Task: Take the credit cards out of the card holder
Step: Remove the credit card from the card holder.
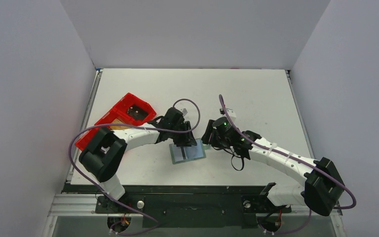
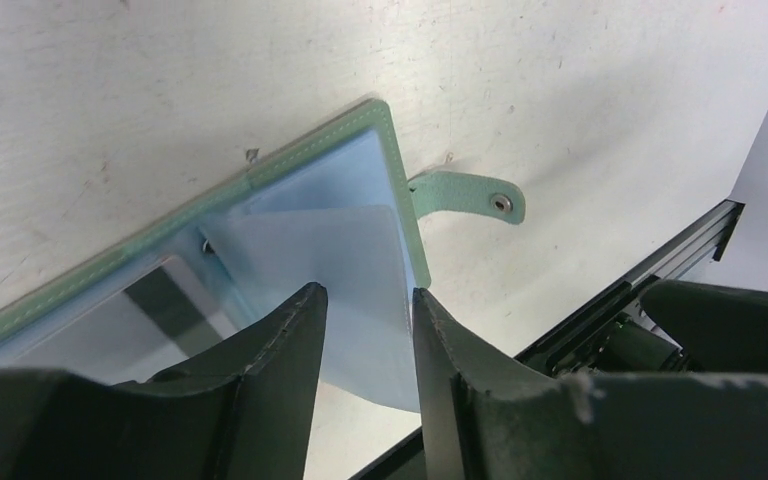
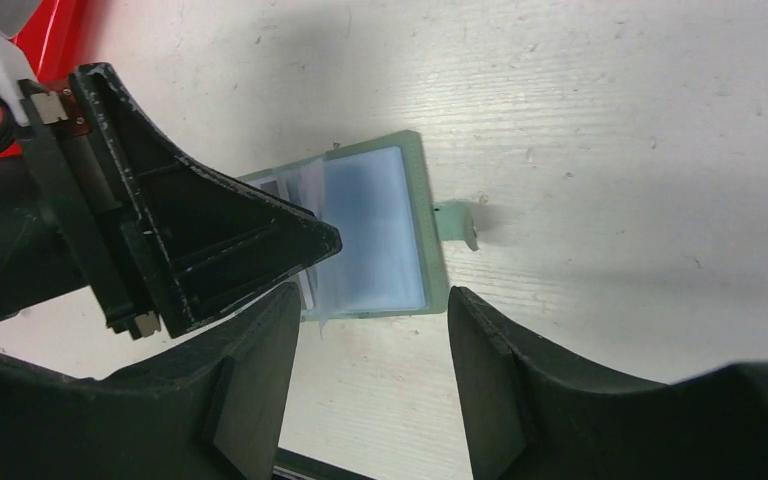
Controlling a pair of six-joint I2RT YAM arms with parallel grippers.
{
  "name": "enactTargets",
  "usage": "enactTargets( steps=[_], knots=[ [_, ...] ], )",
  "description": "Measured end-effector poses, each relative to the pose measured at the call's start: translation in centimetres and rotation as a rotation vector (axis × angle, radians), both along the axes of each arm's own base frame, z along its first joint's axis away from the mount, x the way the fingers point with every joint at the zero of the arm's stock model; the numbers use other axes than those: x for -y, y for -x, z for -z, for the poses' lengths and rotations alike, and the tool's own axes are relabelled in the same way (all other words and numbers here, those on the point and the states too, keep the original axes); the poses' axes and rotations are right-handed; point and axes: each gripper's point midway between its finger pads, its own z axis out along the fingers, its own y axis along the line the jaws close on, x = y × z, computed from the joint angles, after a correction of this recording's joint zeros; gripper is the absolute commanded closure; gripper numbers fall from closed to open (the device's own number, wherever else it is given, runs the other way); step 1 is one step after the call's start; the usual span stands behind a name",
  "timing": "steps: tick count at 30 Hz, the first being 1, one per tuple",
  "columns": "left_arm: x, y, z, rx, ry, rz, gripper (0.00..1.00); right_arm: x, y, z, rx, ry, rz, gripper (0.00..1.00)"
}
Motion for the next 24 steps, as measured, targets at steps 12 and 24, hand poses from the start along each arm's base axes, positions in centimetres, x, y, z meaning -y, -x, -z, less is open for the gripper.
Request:
enactTargets(
  steps=[12, 24],
  knots=[
    [2.0, -0.6, 1.9, -0.019, -0.012, 0.031, 0.49, 2.8, 0.6, 0.0, 0.013, 0.023, 0.052, 0.47],
    [2.9, -2.2, 0.0, 0.046, -0.01, 0.048, 0.37, 3.1, 0.6, 0.2, 0.011, 0.034, 0.054, 0.47]
  ],
)
